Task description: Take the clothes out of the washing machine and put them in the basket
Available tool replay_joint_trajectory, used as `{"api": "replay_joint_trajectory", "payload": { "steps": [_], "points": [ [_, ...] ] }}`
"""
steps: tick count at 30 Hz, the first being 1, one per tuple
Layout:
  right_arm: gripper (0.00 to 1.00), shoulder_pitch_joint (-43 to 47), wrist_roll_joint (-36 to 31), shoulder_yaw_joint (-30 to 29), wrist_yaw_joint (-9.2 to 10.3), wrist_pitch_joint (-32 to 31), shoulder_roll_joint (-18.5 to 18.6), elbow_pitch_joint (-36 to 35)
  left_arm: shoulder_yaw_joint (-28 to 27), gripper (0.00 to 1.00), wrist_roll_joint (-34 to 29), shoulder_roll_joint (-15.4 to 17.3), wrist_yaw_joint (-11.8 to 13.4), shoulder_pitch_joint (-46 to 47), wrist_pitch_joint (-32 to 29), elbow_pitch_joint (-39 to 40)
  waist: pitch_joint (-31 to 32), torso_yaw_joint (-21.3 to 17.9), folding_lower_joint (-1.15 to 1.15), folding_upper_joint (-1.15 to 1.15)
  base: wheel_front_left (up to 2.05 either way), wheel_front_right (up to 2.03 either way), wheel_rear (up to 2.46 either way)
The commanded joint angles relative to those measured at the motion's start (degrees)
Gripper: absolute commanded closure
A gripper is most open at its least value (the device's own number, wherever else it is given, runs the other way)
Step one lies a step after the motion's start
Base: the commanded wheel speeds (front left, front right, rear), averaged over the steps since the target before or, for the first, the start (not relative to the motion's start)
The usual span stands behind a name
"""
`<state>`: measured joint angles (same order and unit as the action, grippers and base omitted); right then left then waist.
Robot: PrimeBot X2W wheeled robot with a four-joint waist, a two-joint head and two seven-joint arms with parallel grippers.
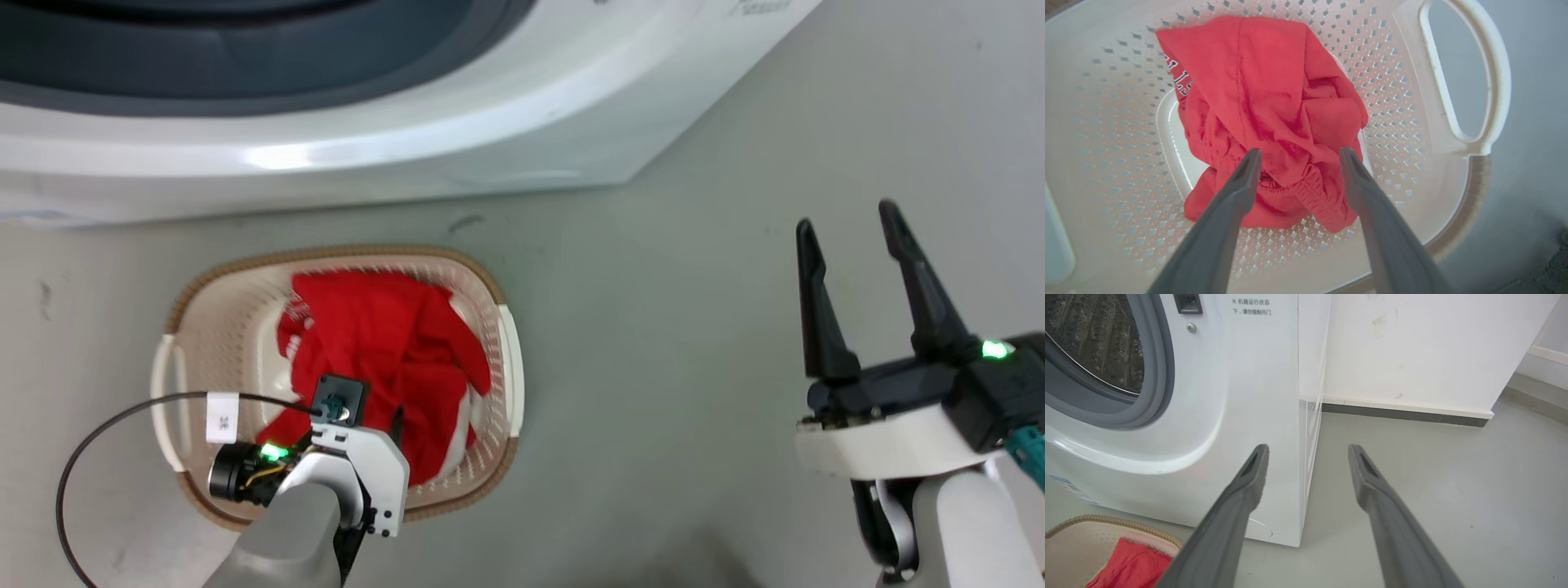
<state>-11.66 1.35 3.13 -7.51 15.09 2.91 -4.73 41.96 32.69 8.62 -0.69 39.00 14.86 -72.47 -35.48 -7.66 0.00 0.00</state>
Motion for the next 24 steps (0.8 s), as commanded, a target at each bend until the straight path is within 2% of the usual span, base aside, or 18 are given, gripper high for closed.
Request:
{"api": "replay_joint_trajectory", "payload": {
  "steps": [1,6,13,20,24],
  "points": [
    [0.00,1.38,-0.35,-0.09,0.04,0.11,-0.06,0.53,-0.84,0.00,0.24,-0.01,0.85,-1.16,0.34,1.43,4.92,1.85,0.00,0.00,0.00,0.00,0.00],
    [0.00,4.11,-0.68,-0.45,0.04,0.10,-0.06,1.57,-3.99,0.00,-1.28,1.56,3.69,-5.96,0.31,10.74,10.43,3.49,0.00,0.00,0.00,0.00,0.00],
    [0.00,7.81,-0.40,-0.87,0.04,0.10,-0.05,2.69,-11.23,0.00,-5.87,3.15,7.93,-13.63,0.34,24.68,17.23,5.24,0.00,0.00,0.00,0.00,0.00],
    [0.00,11.39,0.20,-1.02,0.04,0.11,-0.05,3.82,-19.91,0.00,-12.17,2.67,11.10,-22.03,0.34,38.73,23.35,6.67,0.00,0.00,0.00,0.00,0.00],
    [0.00,12.55,0.51,-1.21,0.04,0.11,-0.06,4.08,-23.34,0.00,-15.18,2.22,11.89,-25.41,0.34,44.58,25.48,7.09,0.00,0.00,0.00,0.00,0.00]
  ]
}}
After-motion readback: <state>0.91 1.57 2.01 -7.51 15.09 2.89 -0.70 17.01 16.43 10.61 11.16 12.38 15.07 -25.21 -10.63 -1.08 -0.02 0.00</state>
